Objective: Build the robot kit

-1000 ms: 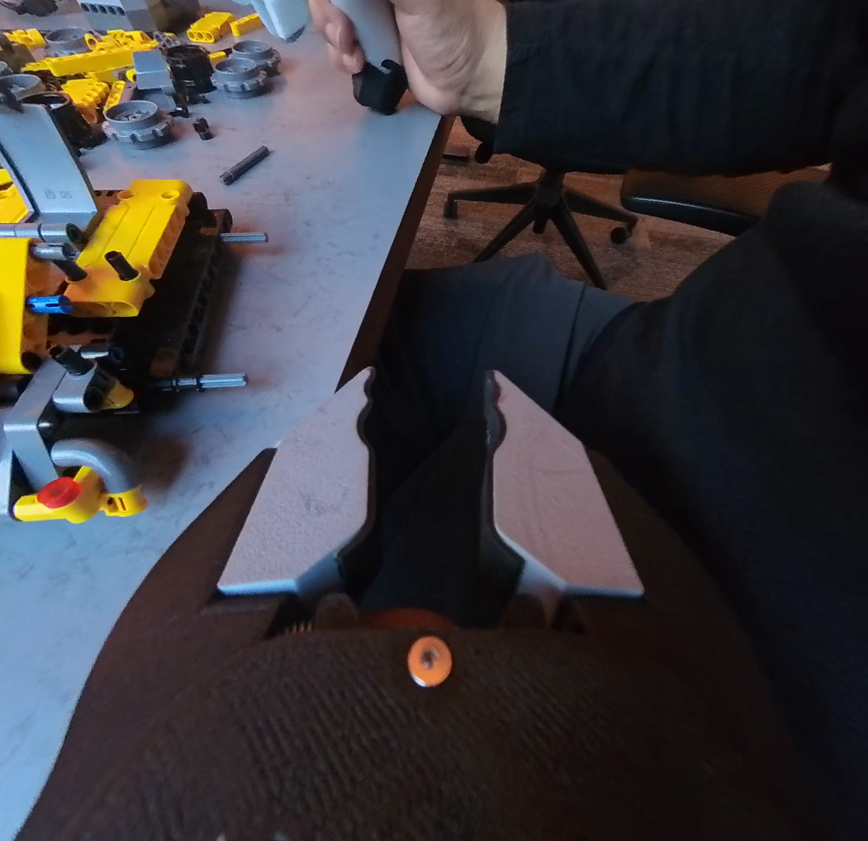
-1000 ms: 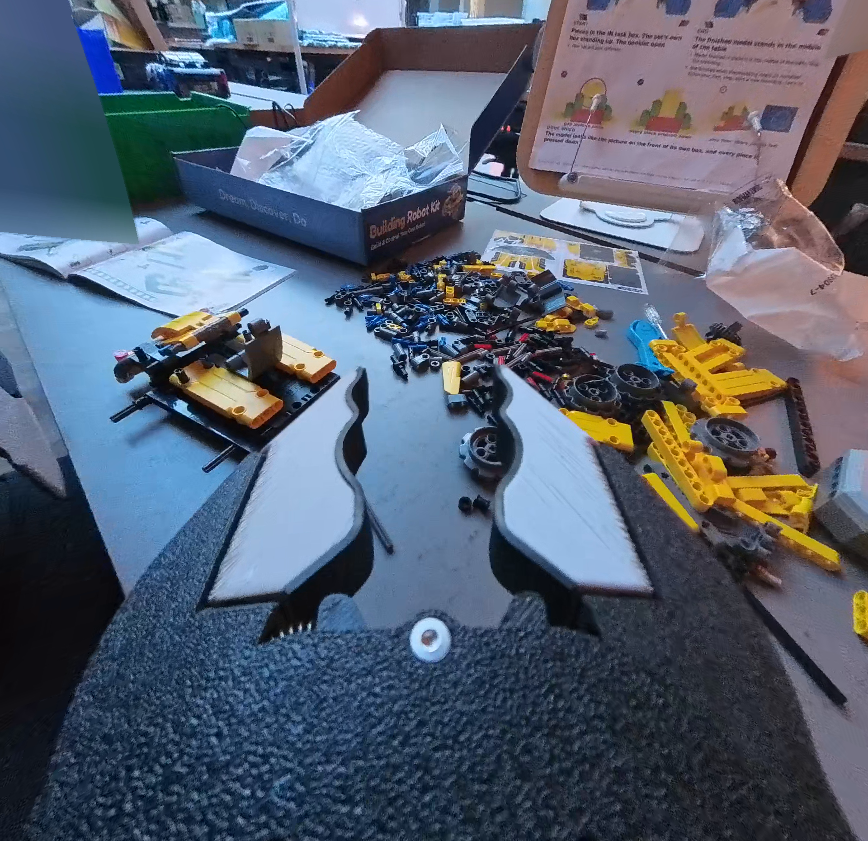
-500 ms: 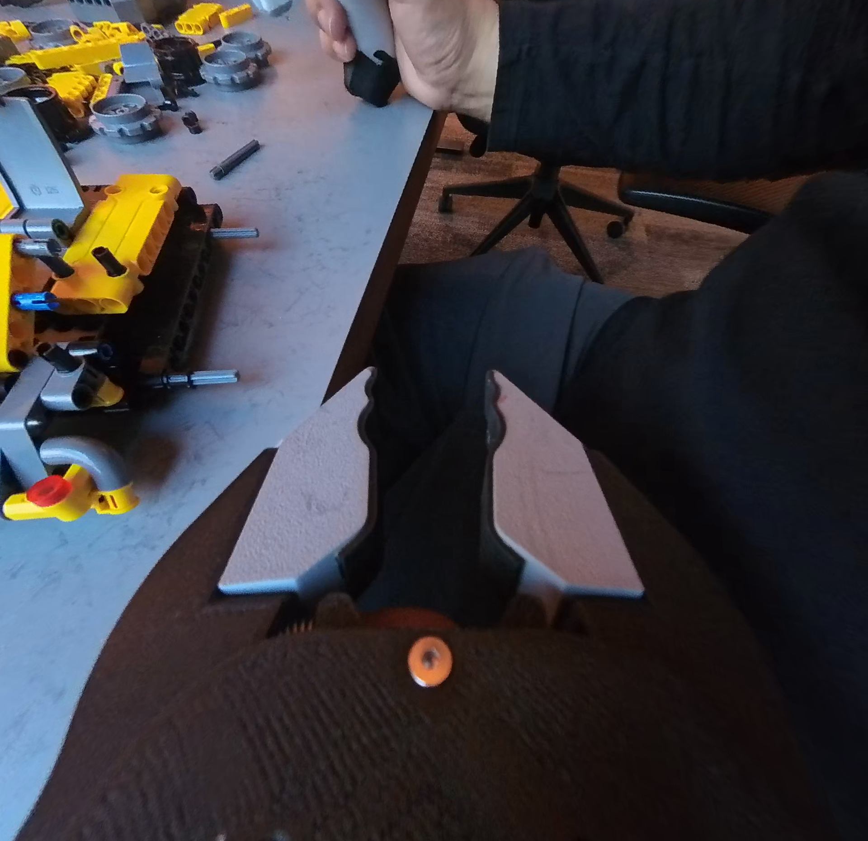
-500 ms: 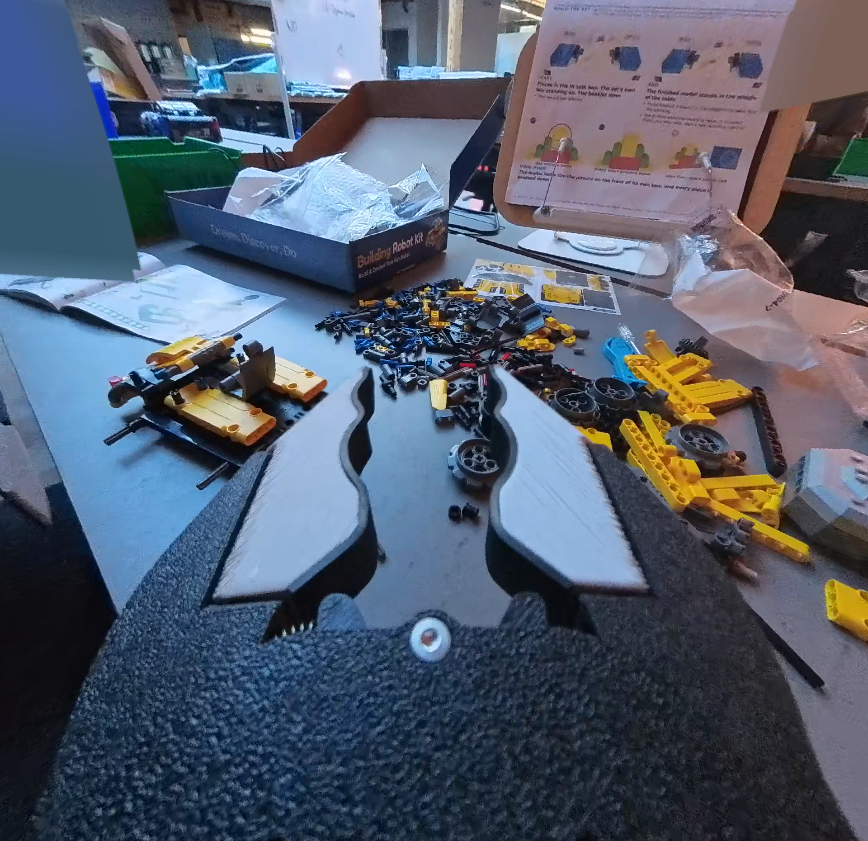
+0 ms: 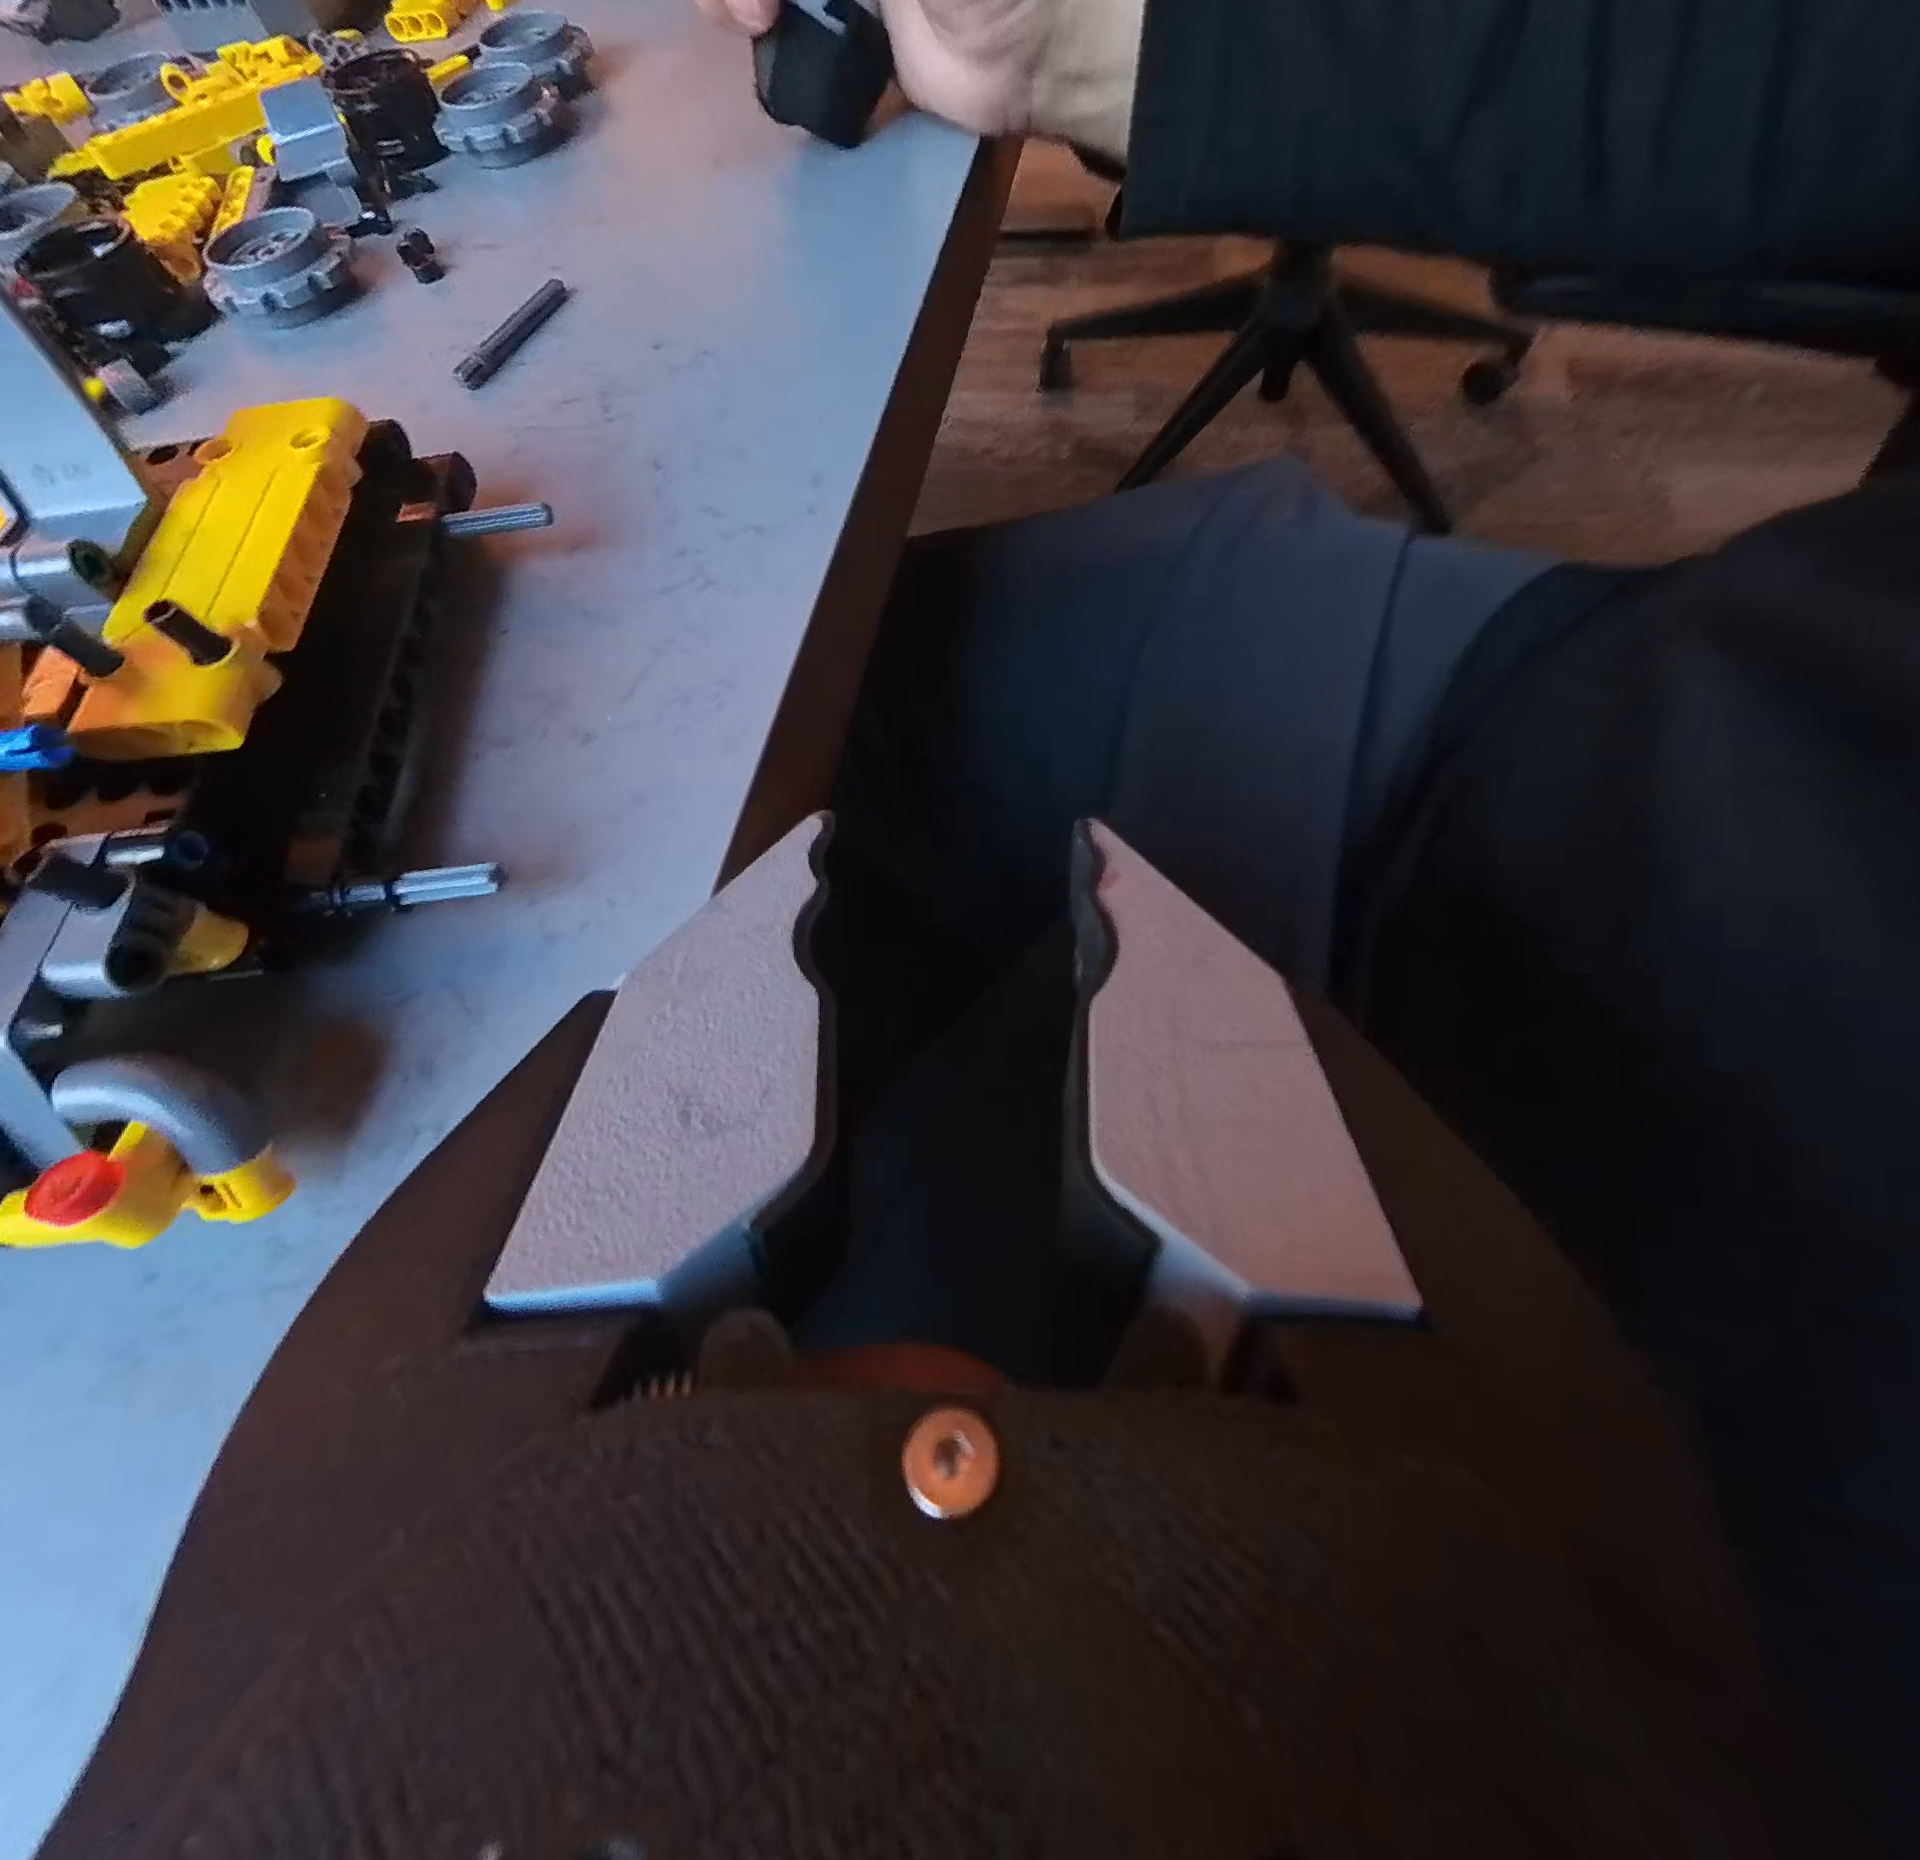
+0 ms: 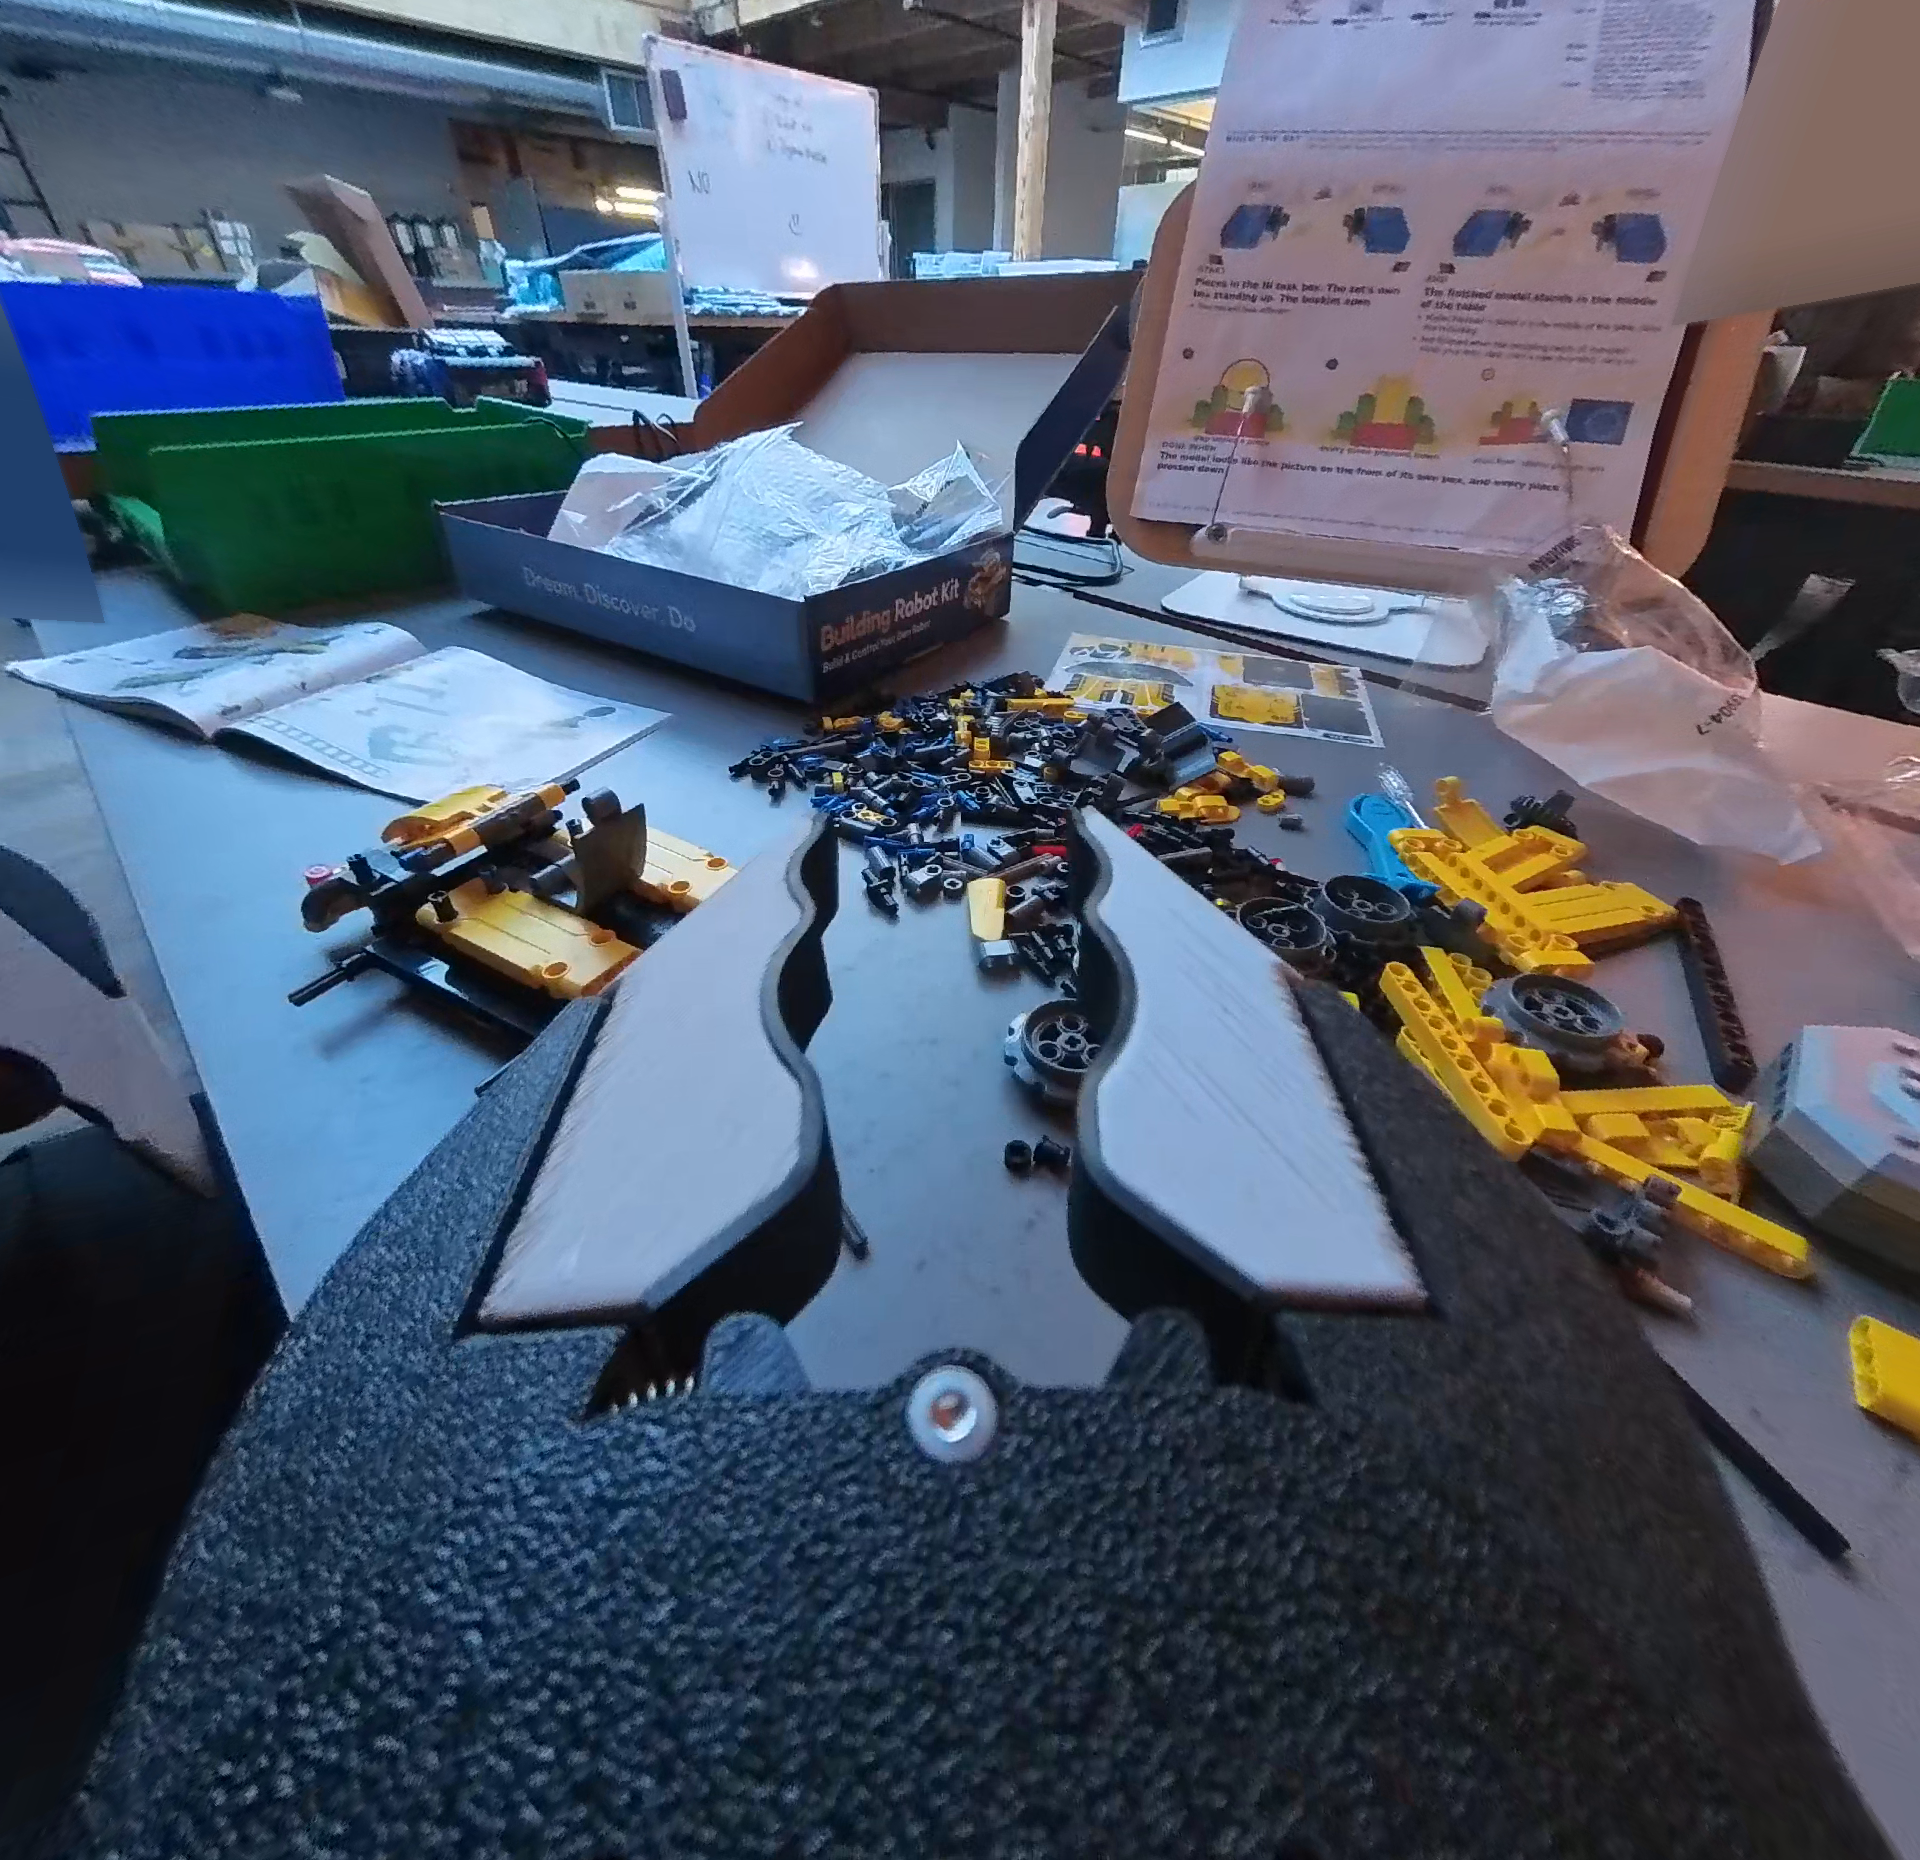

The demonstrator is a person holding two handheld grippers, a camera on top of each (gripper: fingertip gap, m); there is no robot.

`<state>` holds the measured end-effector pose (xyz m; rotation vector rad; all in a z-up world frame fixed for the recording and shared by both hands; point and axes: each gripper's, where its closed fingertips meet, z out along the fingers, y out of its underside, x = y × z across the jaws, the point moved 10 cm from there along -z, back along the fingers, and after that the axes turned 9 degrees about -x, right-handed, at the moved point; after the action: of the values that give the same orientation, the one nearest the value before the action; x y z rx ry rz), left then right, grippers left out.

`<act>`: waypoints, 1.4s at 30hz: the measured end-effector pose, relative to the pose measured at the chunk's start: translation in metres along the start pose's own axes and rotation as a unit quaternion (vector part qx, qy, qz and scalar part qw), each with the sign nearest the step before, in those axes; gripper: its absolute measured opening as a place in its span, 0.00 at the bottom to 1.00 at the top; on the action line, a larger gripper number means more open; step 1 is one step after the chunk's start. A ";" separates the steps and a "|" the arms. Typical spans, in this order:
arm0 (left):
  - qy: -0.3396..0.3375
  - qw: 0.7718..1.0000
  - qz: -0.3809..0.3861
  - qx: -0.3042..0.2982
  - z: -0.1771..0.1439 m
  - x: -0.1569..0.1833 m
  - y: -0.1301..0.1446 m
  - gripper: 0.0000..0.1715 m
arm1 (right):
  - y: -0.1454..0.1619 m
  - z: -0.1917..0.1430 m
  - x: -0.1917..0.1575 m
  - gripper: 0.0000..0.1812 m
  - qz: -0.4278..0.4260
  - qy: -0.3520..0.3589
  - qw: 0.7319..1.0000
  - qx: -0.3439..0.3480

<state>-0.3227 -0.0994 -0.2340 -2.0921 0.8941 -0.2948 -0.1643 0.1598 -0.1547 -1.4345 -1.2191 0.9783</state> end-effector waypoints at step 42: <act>0.054 0.998 -0.022 0.003 -0.004 0.003 0.000 0.22 | 0.000 0.003 -0.003 0.20 -0.011 -0.001 1.000 -0.011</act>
<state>-0.3221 -0.1037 -0.2315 -2.1090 0.9103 -0.4371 -0.1673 0.1577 -0.1555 -1.4350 -1.2488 0.9530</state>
